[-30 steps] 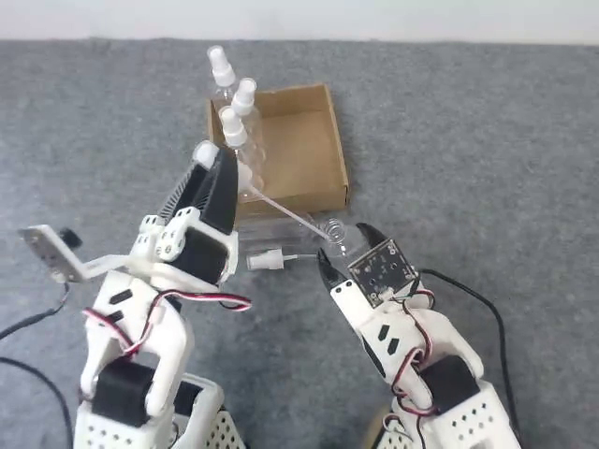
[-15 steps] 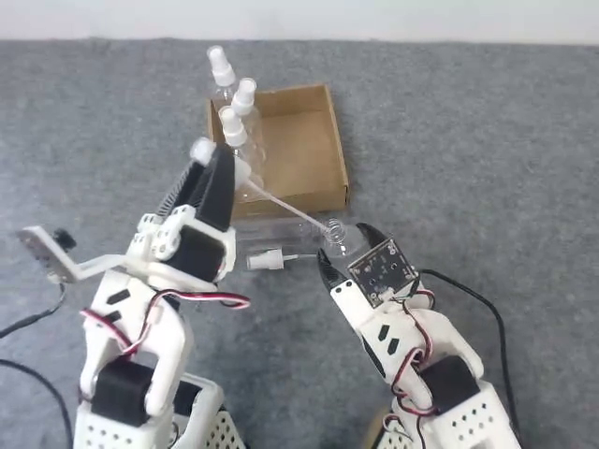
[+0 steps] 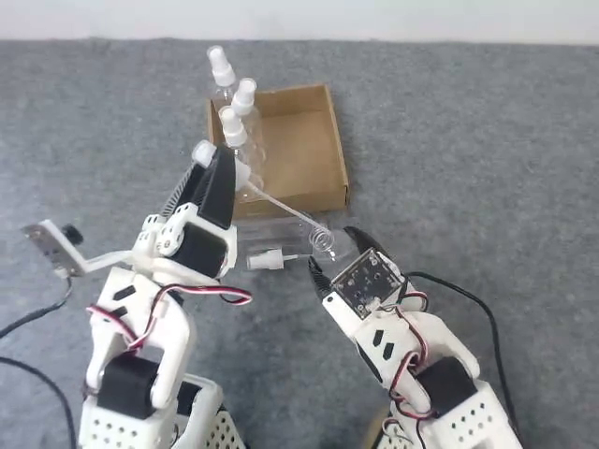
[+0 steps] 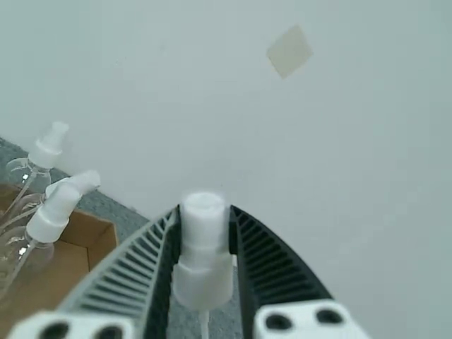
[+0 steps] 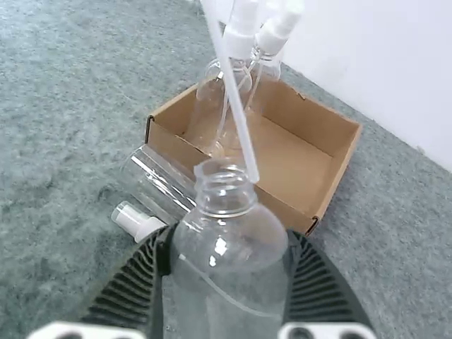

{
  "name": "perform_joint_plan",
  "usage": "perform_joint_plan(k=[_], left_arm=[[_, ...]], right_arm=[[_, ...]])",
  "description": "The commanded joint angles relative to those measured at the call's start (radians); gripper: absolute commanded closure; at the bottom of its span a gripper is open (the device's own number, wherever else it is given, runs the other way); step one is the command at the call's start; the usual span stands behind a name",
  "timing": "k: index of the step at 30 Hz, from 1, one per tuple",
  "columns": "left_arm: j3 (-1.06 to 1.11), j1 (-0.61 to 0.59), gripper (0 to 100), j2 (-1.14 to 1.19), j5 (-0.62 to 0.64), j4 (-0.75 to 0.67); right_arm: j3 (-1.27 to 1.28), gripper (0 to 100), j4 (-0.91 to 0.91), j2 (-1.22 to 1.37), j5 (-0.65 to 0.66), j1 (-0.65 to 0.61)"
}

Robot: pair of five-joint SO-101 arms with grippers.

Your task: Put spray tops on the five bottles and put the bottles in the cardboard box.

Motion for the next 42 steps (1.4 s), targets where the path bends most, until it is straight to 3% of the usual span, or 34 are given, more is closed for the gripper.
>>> perform_joint_plan(k=[1,21,34,42], left_arm=[[-0.012,-0.006,99,-0.018,0.008,-0.023],[-0.111,-0.041,99,-0.018,0.011,0.1],[-0.05,-0.031,99,-0.018,0.012,0.12],[0.033,0.12,99,-0.018,-0.023,0.12]], right_arm=[[-0.005,92.3,-0.025,-0.022,0.017,-0.008],[-0.005,92.3,-0.019,-0.022,0.017,-0.008],[-0.005,92.3,-0.018,-0.022,0.017,-0.008],[-0.005,92.3,-0.018,-0.022,0.015,-0.008]])
